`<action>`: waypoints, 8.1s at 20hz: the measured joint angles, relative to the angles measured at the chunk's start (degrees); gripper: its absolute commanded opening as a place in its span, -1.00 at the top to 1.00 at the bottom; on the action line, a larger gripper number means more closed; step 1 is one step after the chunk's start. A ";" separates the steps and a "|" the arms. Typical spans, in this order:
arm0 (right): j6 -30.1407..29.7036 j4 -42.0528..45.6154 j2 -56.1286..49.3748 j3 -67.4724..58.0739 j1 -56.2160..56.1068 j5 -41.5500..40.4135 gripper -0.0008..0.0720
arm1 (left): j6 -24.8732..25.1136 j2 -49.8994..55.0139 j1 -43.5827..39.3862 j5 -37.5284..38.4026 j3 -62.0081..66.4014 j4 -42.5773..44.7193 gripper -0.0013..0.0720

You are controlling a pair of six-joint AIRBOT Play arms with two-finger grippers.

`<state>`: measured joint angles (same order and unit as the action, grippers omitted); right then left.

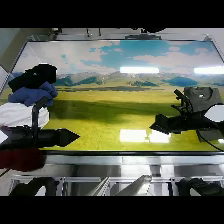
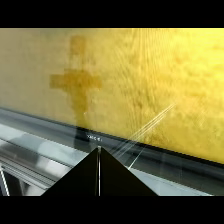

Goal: Fold the shirts.

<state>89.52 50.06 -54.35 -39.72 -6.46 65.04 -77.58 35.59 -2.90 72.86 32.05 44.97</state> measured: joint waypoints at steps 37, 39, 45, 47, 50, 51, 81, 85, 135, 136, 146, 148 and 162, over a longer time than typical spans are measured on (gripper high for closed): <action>0.02 0.02 0.00 0.00 0.00 0.09 0.94 | -1.92 77.68 20.31 -21.49 84.76 29.62 0.92; 0.02 0.02 0.00 0.00 0.00 0.09 0.94 | -1.25 71.58 17.84 -21.90 84.91 24.50 0.89; 0.02 0.02 0.00 0.00 0.00 0.09 0.94 | -0.17 56.59 5.18 -14.19 84.63 13.57 0.90; 0.02 0.02 0.00 0.00 0.00 0.09 0.94 | -0.15 53.83 -0.15 -11.21 82.42 12.57 0.90; 0.02 0.02 0.00 0.00 0.00 0.07 0.94 | 0.00 51.60 -7.56 -8.24 76.78 11.43 0.82; 0.02 0.02 0.00 0.00 0.00 0.09 0.94 | 0.00 51.32 -9.55 -7.61 74.53 11.41 0.06; -9.14 -12.28 -22.36 0.00 -7.50 -17.42 0.00 | 14.05 69.33 -9.25 -6.25 47.08 -6.71 0.02; -12.92 -17.46 -24.48 0.00 -8.04 -20.00 0.77 | 14.08 70.93 -9.70 -3.65 50.80 -7.13 0.95; -28.20 -15.47 -19.80 -8.85 20.55 5.01 0.03 | 9.60 68.37 7.85 11.98 61.99 3.43 0.04; -28.30 -15.04 -17.90 -5.55 20.20 5.55 -0.09 | 9.40 68.22 8.44 10.86 60.78 4.72 0.04; -28.46 -12.59 -6.95 16.63 10.54 -4.83 -0.50 | 9.05 71.14 9.99 -1.99 56.22 9.14 0.04; -28.20 -13.00 -8.35 17.42 7.58 -7.93 -0.50 | 9.05 71.32 10.03 -4.46 56.13 9.31 0.04; -34.88 -25.18 -16.33 18.10 -0.04 -16.09 0.94 | 9.68 75.84 7.54 -7.06 56.02 5.79 0.89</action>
<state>54.63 24.88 -70.67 -21.63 -6.50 48.95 -67.90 111.44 4.64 65.80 88.07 50.76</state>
